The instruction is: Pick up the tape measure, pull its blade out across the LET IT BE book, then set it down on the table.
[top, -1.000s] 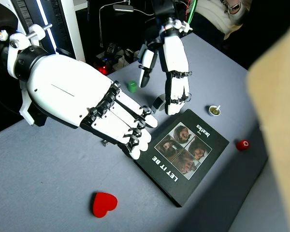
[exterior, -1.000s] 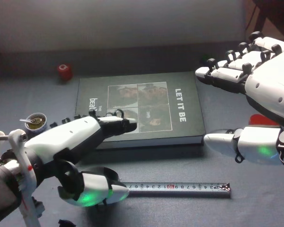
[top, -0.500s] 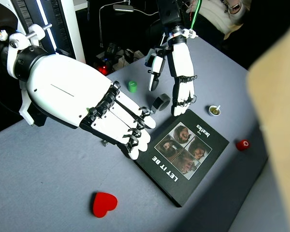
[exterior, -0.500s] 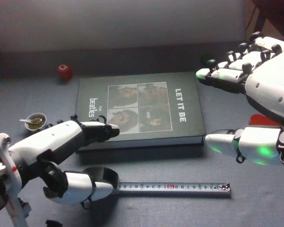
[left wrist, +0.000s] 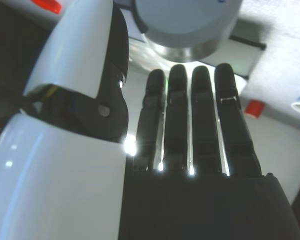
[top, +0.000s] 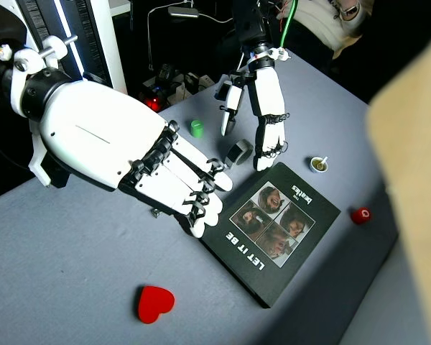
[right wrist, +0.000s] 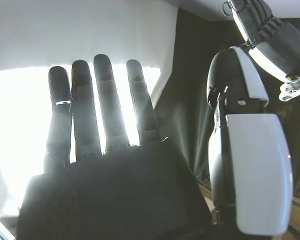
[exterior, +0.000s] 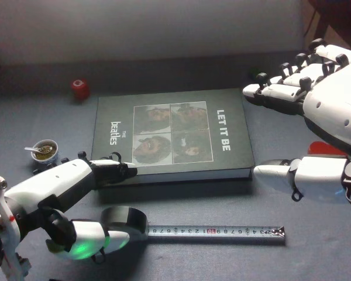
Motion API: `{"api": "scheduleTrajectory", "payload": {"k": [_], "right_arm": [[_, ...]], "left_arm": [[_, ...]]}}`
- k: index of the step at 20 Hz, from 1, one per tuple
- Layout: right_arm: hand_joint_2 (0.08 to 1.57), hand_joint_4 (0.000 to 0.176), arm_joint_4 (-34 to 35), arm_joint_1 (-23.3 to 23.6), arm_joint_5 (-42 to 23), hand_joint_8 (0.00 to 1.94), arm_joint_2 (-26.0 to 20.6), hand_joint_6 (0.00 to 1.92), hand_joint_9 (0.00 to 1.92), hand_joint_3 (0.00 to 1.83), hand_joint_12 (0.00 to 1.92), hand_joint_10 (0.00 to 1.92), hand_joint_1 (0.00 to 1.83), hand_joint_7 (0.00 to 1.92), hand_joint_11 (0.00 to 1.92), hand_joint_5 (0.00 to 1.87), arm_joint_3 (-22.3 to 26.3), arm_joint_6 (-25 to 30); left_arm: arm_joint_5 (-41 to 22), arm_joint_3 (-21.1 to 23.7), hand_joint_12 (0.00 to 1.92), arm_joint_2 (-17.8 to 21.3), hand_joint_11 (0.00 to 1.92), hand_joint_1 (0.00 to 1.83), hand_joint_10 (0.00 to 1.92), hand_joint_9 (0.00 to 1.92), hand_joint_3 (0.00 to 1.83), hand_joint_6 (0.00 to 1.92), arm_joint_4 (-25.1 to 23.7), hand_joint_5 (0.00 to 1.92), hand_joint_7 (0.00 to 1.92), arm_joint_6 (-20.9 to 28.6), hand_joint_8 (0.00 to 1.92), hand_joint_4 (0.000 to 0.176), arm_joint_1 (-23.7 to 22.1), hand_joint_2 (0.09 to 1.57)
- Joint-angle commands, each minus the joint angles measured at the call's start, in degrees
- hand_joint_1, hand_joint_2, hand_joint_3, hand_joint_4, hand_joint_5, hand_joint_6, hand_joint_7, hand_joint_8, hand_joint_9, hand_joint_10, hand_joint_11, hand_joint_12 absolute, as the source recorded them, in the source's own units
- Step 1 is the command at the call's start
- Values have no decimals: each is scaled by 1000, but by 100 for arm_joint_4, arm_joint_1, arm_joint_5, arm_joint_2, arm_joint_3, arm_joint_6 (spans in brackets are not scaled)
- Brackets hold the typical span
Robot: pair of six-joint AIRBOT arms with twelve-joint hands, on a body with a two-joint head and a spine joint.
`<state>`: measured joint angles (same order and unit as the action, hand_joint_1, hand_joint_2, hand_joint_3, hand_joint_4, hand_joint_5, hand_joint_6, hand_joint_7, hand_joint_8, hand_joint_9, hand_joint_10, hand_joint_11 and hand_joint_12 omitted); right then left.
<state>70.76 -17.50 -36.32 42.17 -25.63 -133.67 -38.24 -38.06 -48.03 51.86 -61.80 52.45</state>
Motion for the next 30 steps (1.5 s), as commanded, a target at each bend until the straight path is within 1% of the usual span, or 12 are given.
{"api": "scheduleTrajectory", "payload": {"k": [1, 3, 8, 12, 16, 21, 24, 28, 30], "right_arm": [[1125, 77, -344, 79, -285, 0, -24, 0, 289, 4, 888, 0, 252, 329, 0, 226, 21, 0], [1128, 78, -344, 79, -287, 4, -24, 6, 300, 4, 897, 5, 253, 328, 0, 240, 21, -2], [1129, 78, -345, 83, -297, 1, -24, 1, 306, 1, 953, 3, 254, 329, 0, 240, 21, -7], [1129, 78, -346, 83, -296, 0, -23, 0, 300, 1, 953, 0, 253, 326, 0, 238, 21, -7], [1133, 78, -346, 83, -293, 0, -23, 2, 298, 2, 946, 0, 243, 311, 0, 227, 21, -7], [1137, 77, -349, 85, -292, 5, -23, 6, 308, 2, 954, 3, 240, 333, 0, 245, 21, -8], [1138, 77, -353, 90, -292, 4, -23, 3, 320, 1, 983, 6, 241, 343, 0, 245, 21, -8], [1145, 78, -358, 90, -266, 0, -22, 0, 324, 4, 968, 5, 234, 332, 0, 241, 21, -10], [1146, 77, -358, 90, -248, 6, -22, 2, 326, 3, 967, 5, 233, 346, 0, 244, 21, -10]], "left_arm": [[-448, -11, 617, -37, 111, 1190, 5, 318, 4, 0, -213, 338, 362, 44, 2, 0, -6, 1043], [-508, -25, 611, -68, 124, 1199, 9, 338, 6, 0, -217, 329, 382, 75, 8, 0, 62, 1057], [-723, -3, 589, -128, 152, 1188, 2, 354, 1, 3, -354, 377, 406, 364, 2, 0, 303, 1063], [-786, -23, 561, -192, 197, 1203, 3, 390, 0, 4, -421, 427, 457, 364, 5, 0, 372, 1065], [-886, -83, 545, -334, 239, 1217, 10, 443, 0, 5, -458, 458, 513, 348, 8, 0, 452, 1067], [-1059, -158, 525, -471, 273, 1229, 1, 477, 0, 6, -384, 489, 527, 303, 1, 0, 565, 1068], [-1059, -231, 522, -521, 278, 1225, 1, 477, 0, 6, -392, 493, 528, 249, 1, 0, 587, 1067], [-1058, -340, 518, -560, 280, 1222, 2, 481, 0, 8, -354, 503, 533, 203, 4, 0, 576, 1069], [-1058, -370, 522, -562, 378, 1221, 9, 622, 0, 5, -328, 564, 659, 108, 6, 0, 544, 1074]]}}
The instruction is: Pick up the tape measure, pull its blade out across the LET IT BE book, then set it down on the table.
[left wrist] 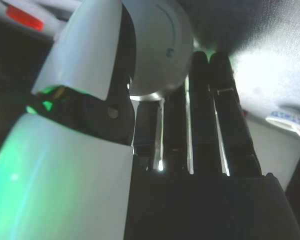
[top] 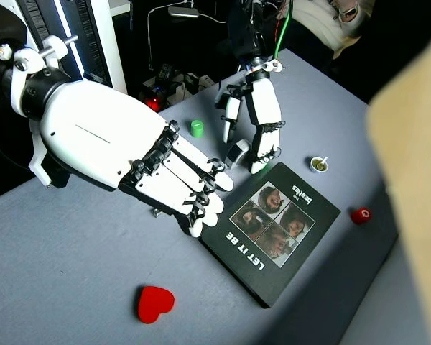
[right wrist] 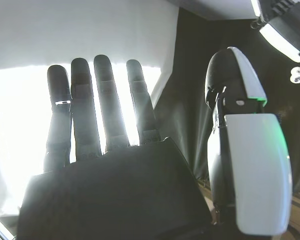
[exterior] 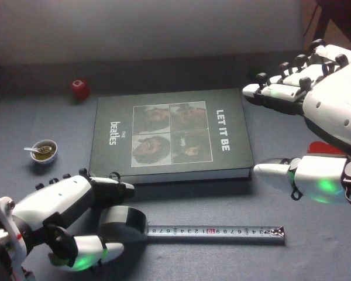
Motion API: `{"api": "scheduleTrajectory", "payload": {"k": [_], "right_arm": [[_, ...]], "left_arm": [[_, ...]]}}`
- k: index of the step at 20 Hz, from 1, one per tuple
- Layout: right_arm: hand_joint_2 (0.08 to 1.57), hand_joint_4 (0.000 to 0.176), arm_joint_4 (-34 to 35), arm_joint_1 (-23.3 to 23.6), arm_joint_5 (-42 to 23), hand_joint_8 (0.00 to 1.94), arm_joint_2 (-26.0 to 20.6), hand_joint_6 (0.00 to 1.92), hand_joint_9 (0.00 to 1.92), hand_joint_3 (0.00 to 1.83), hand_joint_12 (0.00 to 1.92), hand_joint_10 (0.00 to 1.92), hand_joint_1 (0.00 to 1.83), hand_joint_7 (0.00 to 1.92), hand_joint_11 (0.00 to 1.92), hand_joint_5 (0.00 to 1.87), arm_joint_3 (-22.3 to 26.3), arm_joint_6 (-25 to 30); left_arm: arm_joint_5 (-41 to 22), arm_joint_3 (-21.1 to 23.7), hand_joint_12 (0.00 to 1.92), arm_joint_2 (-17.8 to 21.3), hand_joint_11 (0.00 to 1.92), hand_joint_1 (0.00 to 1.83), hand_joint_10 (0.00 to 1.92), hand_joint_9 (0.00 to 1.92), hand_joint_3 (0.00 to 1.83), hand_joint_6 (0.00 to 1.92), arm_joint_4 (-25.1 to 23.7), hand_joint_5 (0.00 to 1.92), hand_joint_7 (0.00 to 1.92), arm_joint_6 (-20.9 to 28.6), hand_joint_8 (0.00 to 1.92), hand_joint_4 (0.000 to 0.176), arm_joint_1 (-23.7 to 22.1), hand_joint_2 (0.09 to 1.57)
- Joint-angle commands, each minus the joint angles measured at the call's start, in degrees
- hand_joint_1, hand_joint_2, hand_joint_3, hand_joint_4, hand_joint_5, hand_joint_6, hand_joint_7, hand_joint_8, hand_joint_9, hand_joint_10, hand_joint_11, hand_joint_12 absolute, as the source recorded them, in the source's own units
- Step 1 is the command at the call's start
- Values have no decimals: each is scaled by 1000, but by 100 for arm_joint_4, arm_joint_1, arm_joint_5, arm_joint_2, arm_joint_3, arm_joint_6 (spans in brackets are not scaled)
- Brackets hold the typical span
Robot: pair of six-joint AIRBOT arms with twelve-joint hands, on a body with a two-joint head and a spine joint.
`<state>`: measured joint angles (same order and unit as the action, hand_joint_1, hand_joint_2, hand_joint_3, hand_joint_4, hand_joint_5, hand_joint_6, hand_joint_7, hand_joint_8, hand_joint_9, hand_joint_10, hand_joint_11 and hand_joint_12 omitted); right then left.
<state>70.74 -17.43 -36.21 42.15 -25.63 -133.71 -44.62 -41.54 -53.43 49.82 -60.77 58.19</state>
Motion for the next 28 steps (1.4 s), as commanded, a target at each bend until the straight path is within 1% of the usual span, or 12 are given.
{"api": "scheduleTrajectory", "payload": {"k": [1, 2, 3, 4, 7, 11, 15, 17, 19, 22, 25, 28], "right_arm": [[1145, 77, -356, 83, -254, 2, -20, 2, 319, 3, 966, 2, 234, 340, 0, 245, 21, -5], [1148, 78, -357, 83, -234, 0, -20, 2, 311, 4, 965, 0, 229, 335, 0, 245, 21, -8], [1148, 78, -358, 79, -219, 0, -20, 1, 312, 4, 964, 1, 228, 334, 0, 243, 22, -9], [1148, 78, -358, 78, -218, 0, -20, 1, 314, 4, 965, 2, 228, 334, 0, 244, 22, -9], [1148, 77, -358, 78, -205, 0, -19, 1, 317, 3, 966, 3, 227, 334, 0, 245, 22, -9], [1158, 77, -359, 78, -199, 0, -14, 1, 317, 6, 964, 2, 204, 334, 0, 245, 22, -18], [1161, 77, -359, 90, -227, 12, -10, 6, 333, 4, 941, 8, 200, 366, 0, 258, 21, -51], [1146, 59, -359, 123, -294, 11, 8, 11, 340, 0, 948, 9, 244, 379, 0, 281, 21, -92], [1102, 37, -359, 144, -530, 11, 129, 11, 346, 0, 942, 9, 428, 391, 0, 289, 19, -302], [1035, 2, -356, 137, -614, 9, 233, 11, 377, 0, 1062, 9, 705, 443, 0, 333, 19, -382], [1032, 0, -353, 153, -948, 6, 418, 15, 431, 0, 1131, 10, 827, 518, 34, 433, 18, -609], [1065, 0, -213, 244, -1142, 13, 647, 18, 471, 10, 1141, 19, 901, 557, 79, 469, -74, -801]], "left_arm": [[-420, -37, 552, -33, 488, 1220, 25, 775, 1, 16, -106, 731, 825, -31, 16, 0, -33, 1081], [-419, -54, 610, -58, 618, 1332, 10, 928, 0, 20, -77, 891, 984, -71, 743, 0, -34, 1103], [-420, -85, 773, -106, 725, 1369, 975, 928, 0, 600, -68, 980, 1090, -83, 786, 0, -37, 1089], [-420, -100, 914, -132, 798, 1377, 1194, 889, 1, 734, -68, 1005, 1069, -88, 857, 0, -37, 1092], [-419, -136, 1065, -229, 862, 1381, 1249, 875, 1, 649, -60, 1105, 1057, -193, 885, 0, -77, 1084], [-409, -143, 1065, -314, 840, 1380, 1268, 868, 1, 612, -27, 1110, 1046, -252, 911, 0, -144, 1088], [-348, -126, 1029, -164, 845, 1381, 1265, 870, 0, 608, -58, 1104, 1048, -258, 914, 0, -374, 1088], [-108, -125, 1020, 13, 848, 1381, 1255, 873, 0, 624, -50, 1108, 1051, -354, 901, 0, -598, 1087], [167, -112, 1018, 221, 851, 1381, 1251, 874, 0, 632, -32, 1110, 1052, -535, 893, 0, -870, 1086], [215, -111, 1019, 389, 860, 1382, 1245, 883, 0, 628, 190, 1107, 1049, -635, 898, 0, -1176, 1085], [391, -201, 1022, 510, 866, 1381, 1246, 885, 0, 619, 470, 1109, 1043, -903, 906, 0, -1598, 1086], [890, -530, 1021, 504, 863, 1382, 1238, 893, 0, 633, 602, 1102, 1050, -1270, 892, 0, -2123, 1084]]}}
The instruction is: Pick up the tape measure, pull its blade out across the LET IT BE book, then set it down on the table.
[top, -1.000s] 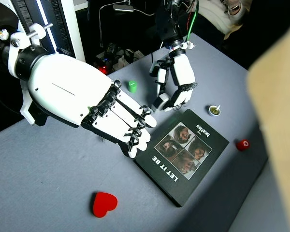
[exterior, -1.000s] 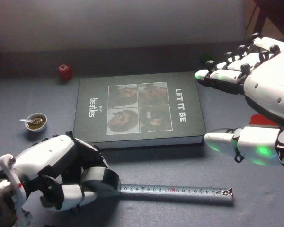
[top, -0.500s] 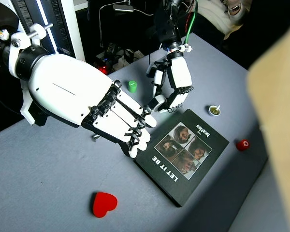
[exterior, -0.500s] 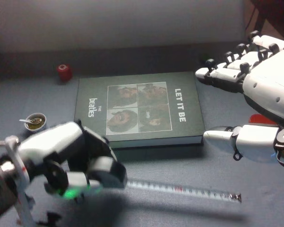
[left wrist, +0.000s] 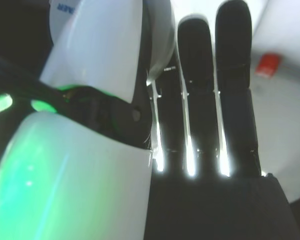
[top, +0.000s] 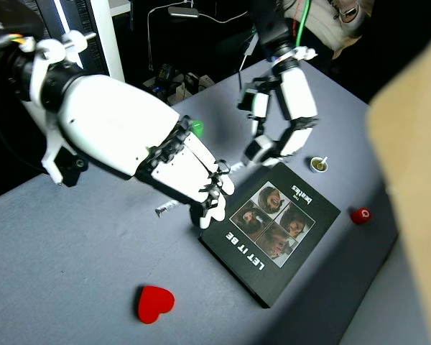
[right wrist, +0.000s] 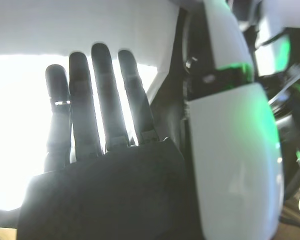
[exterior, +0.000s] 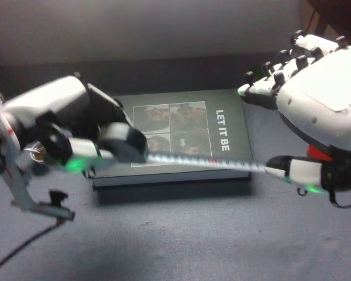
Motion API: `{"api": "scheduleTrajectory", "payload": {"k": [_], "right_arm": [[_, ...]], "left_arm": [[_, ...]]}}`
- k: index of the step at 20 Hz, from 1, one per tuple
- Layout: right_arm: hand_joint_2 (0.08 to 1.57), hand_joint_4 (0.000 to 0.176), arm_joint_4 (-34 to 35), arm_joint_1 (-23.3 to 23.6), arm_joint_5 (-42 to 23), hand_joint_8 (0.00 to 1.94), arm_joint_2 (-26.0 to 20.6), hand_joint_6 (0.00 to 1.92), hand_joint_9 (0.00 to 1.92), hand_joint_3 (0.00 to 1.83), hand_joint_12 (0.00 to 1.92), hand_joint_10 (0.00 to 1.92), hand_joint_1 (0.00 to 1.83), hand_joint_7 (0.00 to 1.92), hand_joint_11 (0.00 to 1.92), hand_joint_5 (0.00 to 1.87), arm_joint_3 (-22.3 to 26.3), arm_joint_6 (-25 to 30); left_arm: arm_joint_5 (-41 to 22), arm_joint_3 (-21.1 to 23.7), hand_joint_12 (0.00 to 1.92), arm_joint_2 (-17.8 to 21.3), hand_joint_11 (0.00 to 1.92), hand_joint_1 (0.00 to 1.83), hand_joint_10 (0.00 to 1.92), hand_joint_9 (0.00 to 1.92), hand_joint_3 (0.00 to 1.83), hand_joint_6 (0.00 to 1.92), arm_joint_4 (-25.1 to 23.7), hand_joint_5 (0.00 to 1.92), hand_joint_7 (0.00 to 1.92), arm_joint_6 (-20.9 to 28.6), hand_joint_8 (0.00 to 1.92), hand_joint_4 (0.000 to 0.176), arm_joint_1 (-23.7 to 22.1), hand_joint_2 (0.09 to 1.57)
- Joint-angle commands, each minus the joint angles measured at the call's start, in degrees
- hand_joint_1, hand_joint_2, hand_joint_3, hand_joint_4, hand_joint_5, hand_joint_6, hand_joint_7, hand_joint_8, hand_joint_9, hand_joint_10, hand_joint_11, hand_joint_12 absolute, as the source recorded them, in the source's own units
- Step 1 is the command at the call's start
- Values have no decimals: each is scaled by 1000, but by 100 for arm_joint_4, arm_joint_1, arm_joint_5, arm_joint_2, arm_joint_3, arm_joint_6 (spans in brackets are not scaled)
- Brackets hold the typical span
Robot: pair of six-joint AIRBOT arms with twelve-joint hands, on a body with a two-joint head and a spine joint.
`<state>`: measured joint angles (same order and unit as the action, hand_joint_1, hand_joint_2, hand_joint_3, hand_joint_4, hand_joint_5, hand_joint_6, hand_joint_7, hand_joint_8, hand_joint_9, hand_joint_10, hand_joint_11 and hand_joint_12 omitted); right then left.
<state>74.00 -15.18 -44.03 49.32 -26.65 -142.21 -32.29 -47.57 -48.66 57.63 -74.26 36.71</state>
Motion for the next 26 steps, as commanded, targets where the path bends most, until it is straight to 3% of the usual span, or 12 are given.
{"api": "scheduleTrajectory", "payload": {"k": [1, 4, 11, 15, 18, 26], "right_arm": [[1068, 0, -91, 180, -272, 13, 26, 17, 476, 9, 1139, 19, 926, 564, 82, 472, -63, -190], [1069, 0, 955, 572, -253, 18, 379, 18, 550, 5, 1135, 30, 967, 633, 136, 530, -427, -728], [1080, 0, 1915, 908, -593, 21, 1522, 34, 653, 1, 1140, 38, 986, 718, 220, 653, -1342, -1237], [1083, 0, 1918, 852, -586, 11, 1717, 18, 691, 1, 1126, 30, 1008, 752, 245, 678, -1582, -919], [1093, 0, 1380, 701, -664, 11, 1907, 18, 702, 4, 1127, 29, 1034, 763, 256, 689, -1823, -577], [1095, 0, 737, 625, -919, 8, 2426, 23, 702, 2, 1115, 22, 1048, 771, 237, 721, -2390, -44]], "left_arm": [[-201, -73, 1019, 7, 862, 1382, 1233, 897, 0, 642, -178, 1094, 1057, -24, 883, 0, -132, 1083], [127, -447, 1025, -48, 873, 1383, 1252, 894, 0, 640, -201, 1090, 1060, -71, 872, 0, -320, 1084], [304, -974, 1012, -7, 861, 1385, 1224, 906, 0, 623, -23, 1106, 1083, -20, 834, 0, -360, 1077], [208, -1133, 1014, 27, 872, 1386, 1217, 899, 0, 649, 191, 1086, 1113, -20, 808, 0, -412, 1076], [157, -1188, 1011, 52, 867, 1386, 1217, 892, 0, 646, 262, 1079, 1126, -41, 807, 0, -480, 1076], [66, -1159, 1005, 51, 857, 1386, 1237, 885, 0, 607, 458, 1085, 1107, -72, 850, 0, -618, 1080]]}}
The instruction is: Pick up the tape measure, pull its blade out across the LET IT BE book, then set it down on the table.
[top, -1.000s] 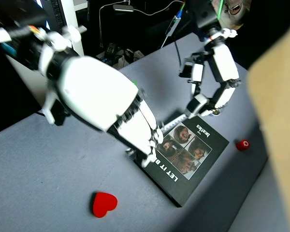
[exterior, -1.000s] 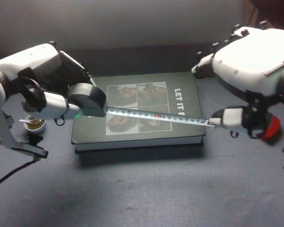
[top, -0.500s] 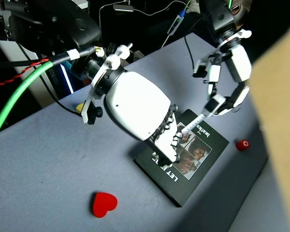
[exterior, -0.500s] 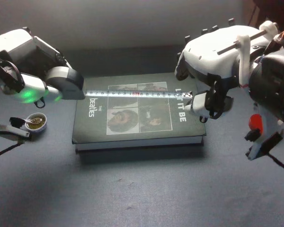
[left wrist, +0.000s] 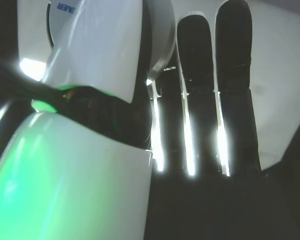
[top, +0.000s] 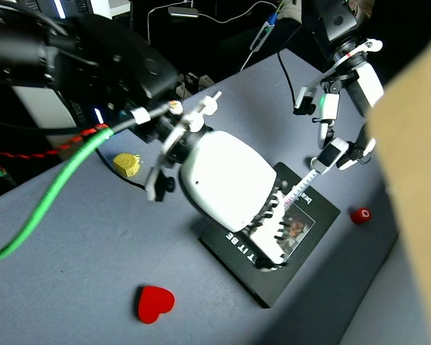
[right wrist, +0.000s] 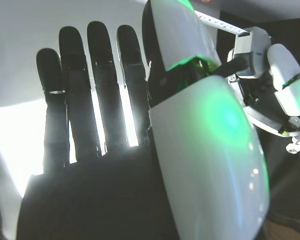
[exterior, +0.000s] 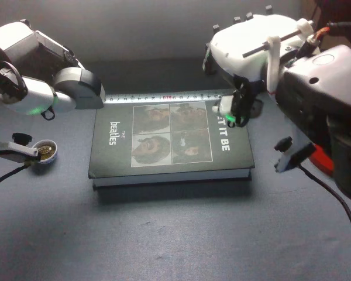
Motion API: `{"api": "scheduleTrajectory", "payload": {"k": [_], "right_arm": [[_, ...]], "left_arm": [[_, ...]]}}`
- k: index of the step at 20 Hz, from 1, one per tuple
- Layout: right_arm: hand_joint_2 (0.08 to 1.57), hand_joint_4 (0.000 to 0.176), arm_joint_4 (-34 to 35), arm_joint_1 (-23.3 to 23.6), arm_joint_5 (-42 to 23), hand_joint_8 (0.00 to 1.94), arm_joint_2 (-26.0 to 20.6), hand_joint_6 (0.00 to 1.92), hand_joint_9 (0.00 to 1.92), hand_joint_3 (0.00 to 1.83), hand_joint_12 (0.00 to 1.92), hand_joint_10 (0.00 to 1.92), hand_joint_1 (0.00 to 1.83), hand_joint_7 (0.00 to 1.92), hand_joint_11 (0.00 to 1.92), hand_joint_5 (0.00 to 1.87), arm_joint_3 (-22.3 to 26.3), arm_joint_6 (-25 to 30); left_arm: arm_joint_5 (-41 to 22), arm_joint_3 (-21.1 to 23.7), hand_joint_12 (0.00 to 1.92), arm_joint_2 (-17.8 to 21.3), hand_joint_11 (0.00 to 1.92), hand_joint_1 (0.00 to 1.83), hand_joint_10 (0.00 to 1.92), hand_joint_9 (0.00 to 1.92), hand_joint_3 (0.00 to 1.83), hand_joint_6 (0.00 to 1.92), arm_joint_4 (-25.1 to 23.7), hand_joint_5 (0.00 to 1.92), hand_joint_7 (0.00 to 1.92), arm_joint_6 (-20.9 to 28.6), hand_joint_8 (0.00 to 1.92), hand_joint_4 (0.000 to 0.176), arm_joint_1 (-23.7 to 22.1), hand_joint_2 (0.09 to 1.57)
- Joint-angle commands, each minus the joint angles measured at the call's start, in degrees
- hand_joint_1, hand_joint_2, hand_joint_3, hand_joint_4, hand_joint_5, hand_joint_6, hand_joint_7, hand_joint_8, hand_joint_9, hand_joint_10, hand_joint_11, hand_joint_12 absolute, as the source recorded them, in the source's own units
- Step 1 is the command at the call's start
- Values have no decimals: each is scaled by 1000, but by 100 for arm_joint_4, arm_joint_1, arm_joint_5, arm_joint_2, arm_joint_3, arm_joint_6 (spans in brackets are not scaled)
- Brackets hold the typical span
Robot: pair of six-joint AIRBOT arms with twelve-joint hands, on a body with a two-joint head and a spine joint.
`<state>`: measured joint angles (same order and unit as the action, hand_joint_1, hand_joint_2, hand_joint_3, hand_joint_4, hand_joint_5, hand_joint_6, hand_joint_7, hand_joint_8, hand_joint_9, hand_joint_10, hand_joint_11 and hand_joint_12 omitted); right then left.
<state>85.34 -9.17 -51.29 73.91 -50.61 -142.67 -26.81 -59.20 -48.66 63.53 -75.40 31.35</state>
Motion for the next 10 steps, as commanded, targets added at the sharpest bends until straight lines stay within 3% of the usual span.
{"api": "scheduleTrajectory", "payload": {"k": [1, 10], "right_arm": [[1096, 0, -396, 19, -235, 7, 14, 21, 703, 2, 1118, 21, 1050, 770, 243, 719, -29, 29], [1096, 0, -340, 53, -185, 0, 339, 11, 688, 1, 1115, 10, 1054, 742, 236, 715, -446, 170]], "left_arm": [[-485, 2, 1000, 51, 858, 1385, 1244, 883, 0, 604, -137, 1086, 1103, 41, 855, 0, -84, 1081], [-479, 17, 984, 56, 876, 1386, 1238, 889, 0, 531, -198, 1149, 1092, 41, 839, 0, -137, 1074]]}}
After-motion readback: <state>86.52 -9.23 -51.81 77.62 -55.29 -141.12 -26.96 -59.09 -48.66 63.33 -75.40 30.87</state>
